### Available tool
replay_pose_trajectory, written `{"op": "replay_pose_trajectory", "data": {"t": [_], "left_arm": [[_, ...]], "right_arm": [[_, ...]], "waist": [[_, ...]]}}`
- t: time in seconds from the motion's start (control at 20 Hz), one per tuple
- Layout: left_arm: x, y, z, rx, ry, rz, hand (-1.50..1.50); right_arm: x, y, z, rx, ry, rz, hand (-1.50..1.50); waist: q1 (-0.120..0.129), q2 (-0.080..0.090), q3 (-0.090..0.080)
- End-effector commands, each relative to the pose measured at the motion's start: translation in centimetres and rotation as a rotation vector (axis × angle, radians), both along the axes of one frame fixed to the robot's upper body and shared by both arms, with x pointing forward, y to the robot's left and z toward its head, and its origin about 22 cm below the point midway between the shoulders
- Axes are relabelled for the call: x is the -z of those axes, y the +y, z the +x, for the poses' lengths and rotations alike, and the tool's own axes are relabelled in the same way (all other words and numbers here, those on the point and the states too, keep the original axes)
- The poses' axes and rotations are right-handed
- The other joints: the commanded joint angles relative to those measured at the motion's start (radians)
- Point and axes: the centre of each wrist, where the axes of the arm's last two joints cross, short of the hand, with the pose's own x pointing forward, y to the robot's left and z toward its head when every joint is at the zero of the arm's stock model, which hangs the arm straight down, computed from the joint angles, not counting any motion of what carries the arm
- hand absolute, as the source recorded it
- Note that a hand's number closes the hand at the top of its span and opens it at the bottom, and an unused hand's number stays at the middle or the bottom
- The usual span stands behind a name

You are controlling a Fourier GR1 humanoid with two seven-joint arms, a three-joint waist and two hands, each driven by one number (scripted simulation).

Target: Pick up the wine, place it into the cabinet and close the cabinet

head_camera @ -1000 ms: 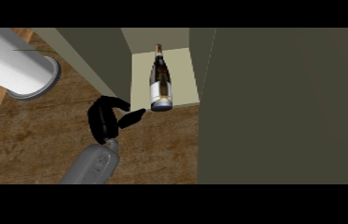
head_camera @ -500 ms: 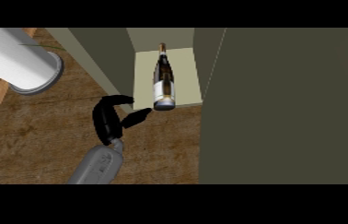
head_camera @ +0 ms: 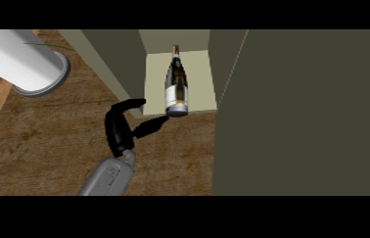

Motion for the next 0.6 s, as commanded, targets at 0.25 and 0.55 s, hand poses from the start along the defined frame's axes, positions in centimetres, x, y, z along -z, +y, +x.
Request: {"op": "replay_pose_trajectory", "data": {"t": [0.25,0.55], "left_arm": [[-8.6,-6.2,2.0,0.33,-0.315,-0.141,-1.5],[-9.4,-6.6,0.1,0.464,-0.355,-0.253,-1.5]], "right_arm": [[-1.1,-0.1,-0.5,0.034,-0.018,0.02,-1.5],[-1.7,-0.5,-1.5,0.066,-0.014,0.006,-1.5]], "waist": [[0.012,-0.017,0.002],[0.038,-0.023,0.003]]}}
